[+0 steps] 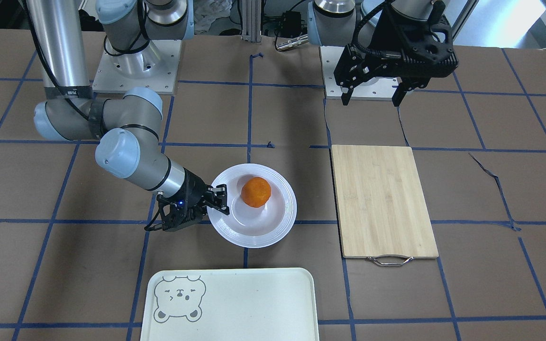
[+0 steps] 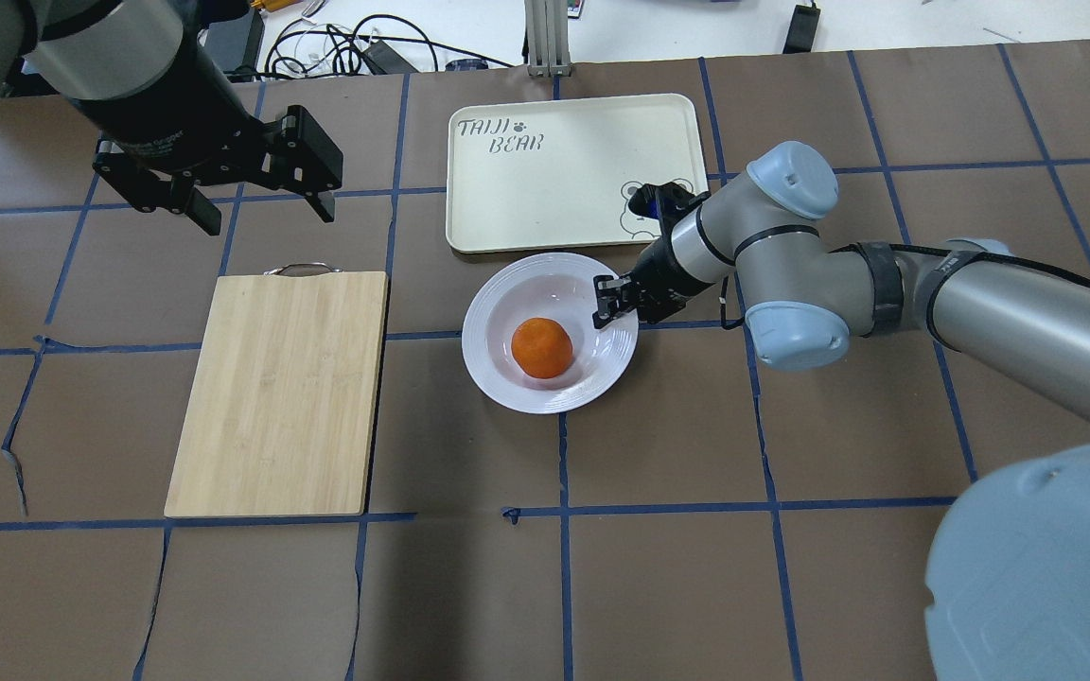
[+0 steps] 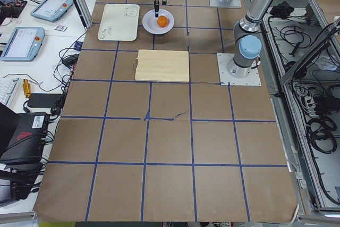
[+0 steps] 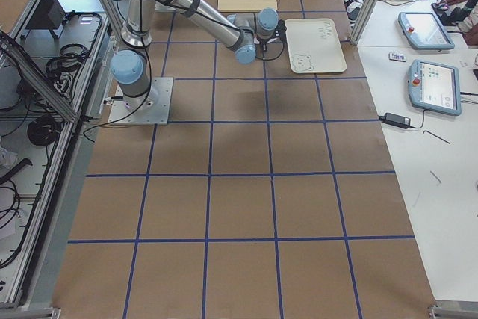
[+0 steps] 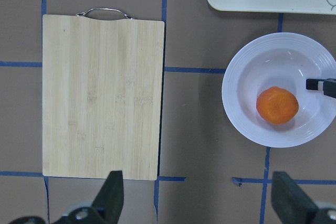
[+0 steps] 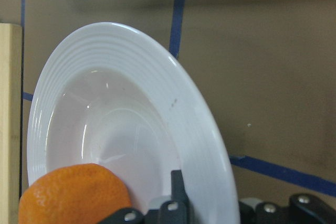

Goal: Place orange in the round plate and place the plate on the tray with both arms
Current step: 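Slide the plate with the right gripper onto the cream tray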

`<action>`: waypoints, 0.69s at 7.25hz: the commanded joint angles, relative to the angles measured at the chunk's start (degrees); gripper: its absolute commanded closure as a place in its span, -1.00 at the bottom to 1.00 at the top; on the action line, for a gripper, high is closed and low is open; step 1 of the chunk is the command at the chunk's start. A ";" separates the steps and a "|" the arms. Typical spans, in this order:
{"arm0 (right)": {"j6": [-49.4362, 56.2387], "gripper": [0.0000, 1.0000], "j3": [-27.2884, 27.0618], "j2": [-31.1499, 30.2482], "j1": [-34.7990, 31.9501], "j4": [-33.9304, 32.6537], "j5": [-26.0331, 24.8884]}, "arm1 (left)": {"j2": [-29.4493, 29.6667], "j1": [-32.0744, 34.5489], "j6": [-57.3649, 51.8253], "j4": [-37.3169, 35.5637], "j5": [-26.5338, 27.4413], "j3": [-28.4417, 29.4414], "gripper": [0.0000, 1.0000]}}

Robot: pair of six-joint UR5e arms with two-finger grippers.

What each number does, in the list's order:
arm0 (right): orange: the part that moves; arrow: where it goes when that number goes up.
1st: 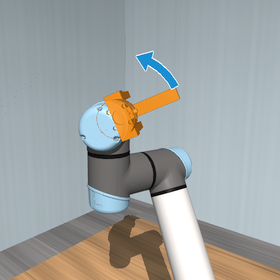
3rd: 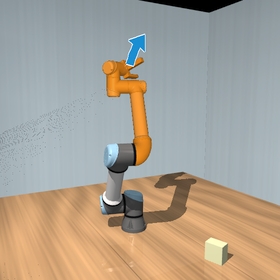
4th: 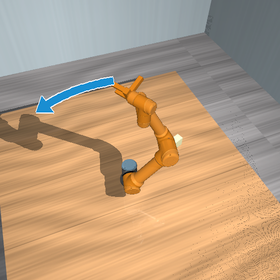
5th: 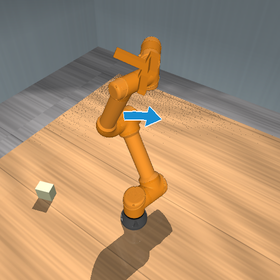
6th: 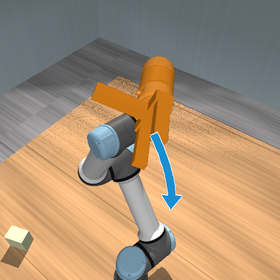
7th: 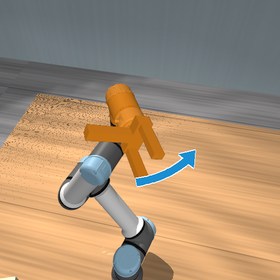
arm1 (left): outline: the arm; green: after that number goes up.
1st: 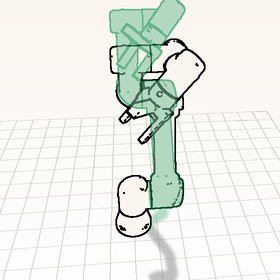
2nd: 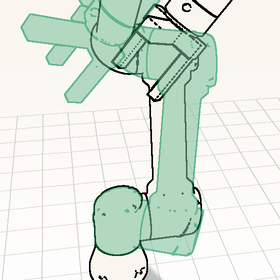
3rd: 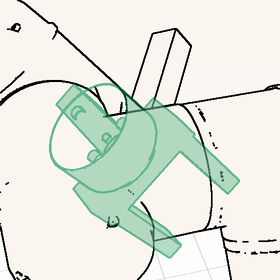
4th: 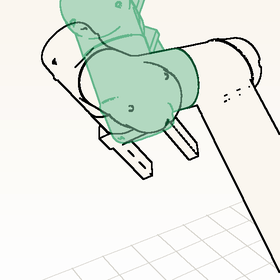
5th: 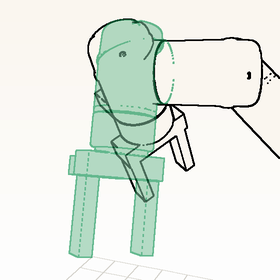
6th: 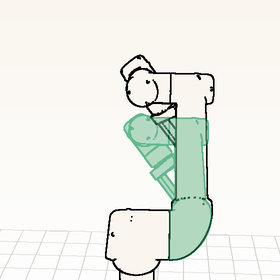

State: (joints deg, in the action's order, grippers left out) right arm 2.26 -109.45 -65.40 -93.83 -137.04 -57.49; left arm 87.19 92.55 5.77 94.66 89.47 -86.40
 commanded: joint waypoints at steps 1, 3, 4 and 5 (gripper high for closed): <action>-0.15 1.00 5.01 0.88 0.14 2.82 0.18 | -0.09 0.00 -0.06 0.00 0.00 0.00 -1.00; -0.15 1.00 10.46 4.21 1.53 4.84 0.62 | -0.09 0.00 -0.06 0.00 0.00 0.00 -1.00; -0.06 1.00 13.36 6.40 2.85 5.29 0.80 | -0.09 0.00 0.03 0.00 0.00 0.00 -1.00; -0.15 1.00 16.52 8.25 3.64 5.64 0.80 | -0.09 0.00 -0.06 0.00 0.00 0.00 -1.00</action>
State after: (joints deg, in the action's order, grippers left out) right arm 2.15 -96.75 -59.58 -91.37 -131.98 -56.81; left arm 87.10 92.55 5.75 94.66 89.47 -86.40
